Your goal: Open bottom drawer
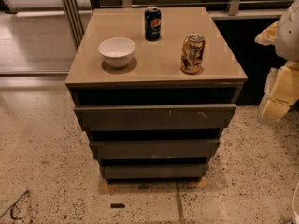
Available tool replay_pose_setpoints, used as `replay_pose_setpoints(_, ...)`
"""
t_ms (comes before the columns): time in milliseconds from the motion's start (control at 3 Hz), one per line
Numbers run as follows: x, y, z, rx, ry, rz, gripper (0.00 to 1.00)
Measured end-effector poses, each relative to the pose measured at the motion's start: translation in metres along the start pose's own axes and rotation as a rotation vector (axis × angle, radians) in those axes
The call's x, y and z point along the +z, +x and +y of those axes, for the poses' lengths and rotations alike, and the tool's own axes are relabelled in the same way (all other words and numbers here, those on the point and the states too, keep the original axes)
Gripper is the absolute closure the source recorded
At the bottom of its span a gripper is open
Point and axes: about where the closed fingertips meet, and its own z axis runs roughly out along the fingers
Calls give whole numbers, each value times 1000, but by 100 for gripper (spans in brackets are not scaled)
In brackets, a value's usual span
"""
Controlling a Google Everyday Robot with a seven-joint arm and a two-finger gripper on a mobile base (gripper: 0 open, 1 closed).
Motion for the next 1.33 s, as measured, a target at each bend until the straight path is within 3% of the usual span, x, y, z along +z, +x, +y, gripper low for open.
replay_pose_setpoints(333,0,0,0,0,0,0,0)
replay_pose_setpoints(667,0,0,0,0,0,0,19)
replay_pose_setpoints(1000,22,-1,5,1,8,-34,42)
replay_pose_setpoints(1333,89,6,21,29,-32,-106,66)
